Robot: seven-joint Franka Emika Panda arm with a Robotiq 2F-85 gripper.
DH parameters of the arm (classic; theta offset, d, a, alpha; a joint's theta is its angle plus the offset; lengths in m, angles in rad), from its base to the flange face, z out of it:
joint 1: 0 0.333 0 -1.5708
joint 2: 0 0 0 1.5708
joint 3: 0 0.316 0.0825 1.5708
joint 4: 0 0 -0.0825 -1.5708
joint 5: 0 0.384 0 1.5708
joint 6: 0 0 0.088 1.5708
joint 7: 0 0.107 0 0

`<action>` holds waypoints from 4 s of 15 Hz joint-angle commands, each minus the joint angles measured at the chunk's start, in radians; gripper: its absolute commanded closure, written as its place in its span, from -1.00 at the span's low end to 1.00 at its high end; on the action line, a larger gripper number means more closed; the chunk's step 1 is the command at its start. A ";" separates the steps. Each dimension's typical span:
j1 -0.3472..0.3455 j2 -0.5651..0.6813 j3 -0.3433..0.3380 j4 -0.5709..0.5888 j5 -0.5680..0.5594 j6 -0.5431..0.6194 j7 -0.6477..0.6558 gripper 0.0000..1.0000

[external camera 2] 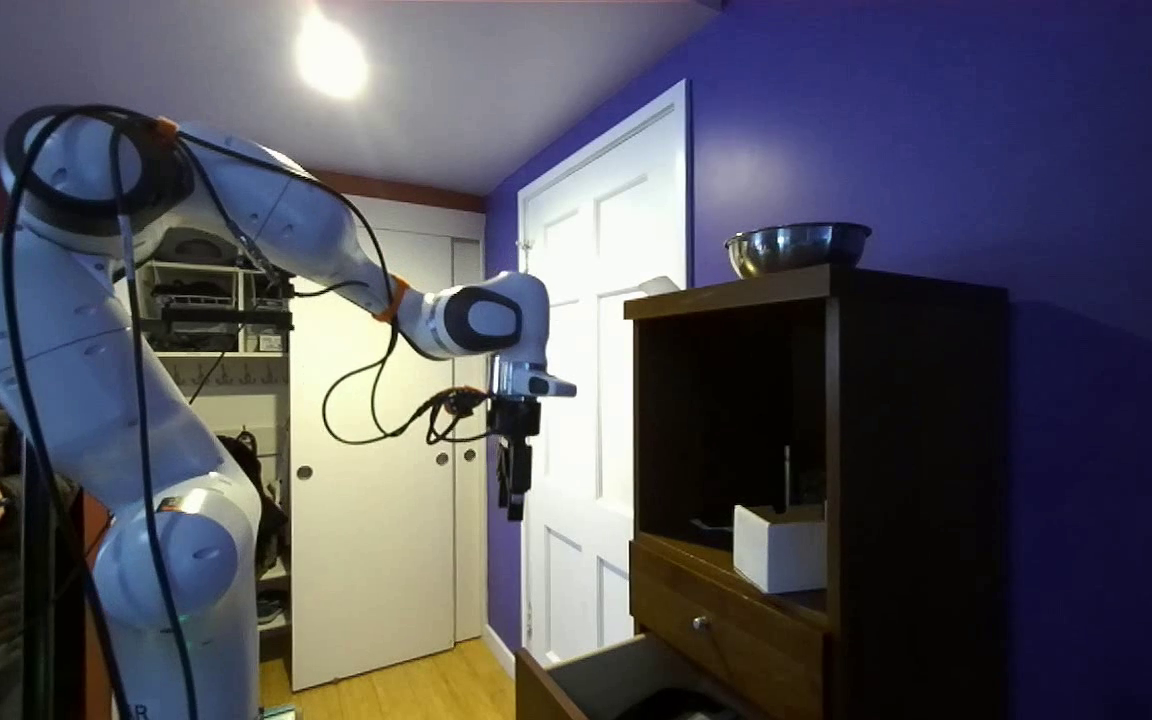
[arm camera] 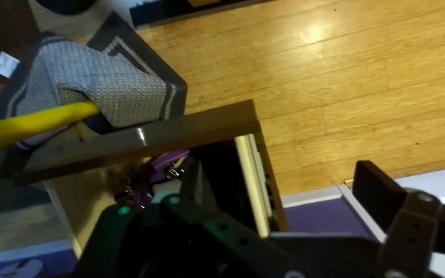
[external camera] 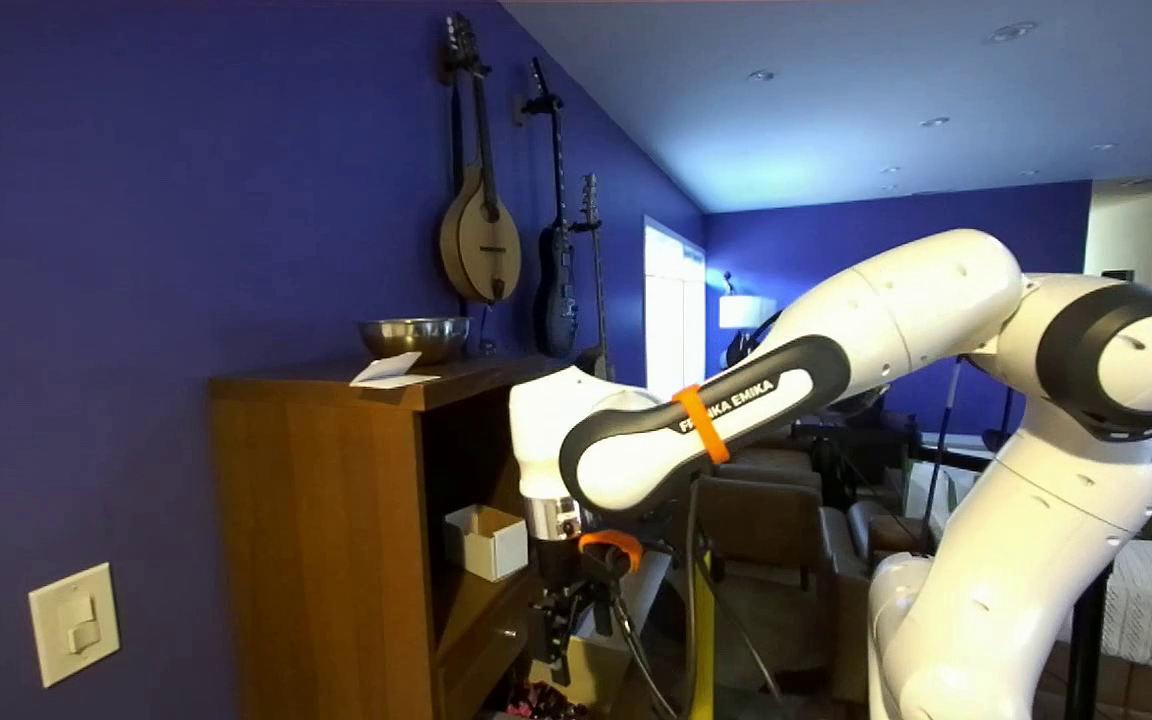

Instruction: Close the second drawer from the top

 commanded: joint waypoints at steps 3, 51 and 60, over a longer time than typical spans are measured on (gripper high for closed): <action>-0.101 0.105 -0.165 -0.118 -0.157 -0.005 -0.166 -1.00; -0.070 0.449 -0.355 -0.264 0.237 0.813 -0.708 -1.00; 0.186 0.390 -0.370 -0.175 0.956 0.951 -1.074 -1.00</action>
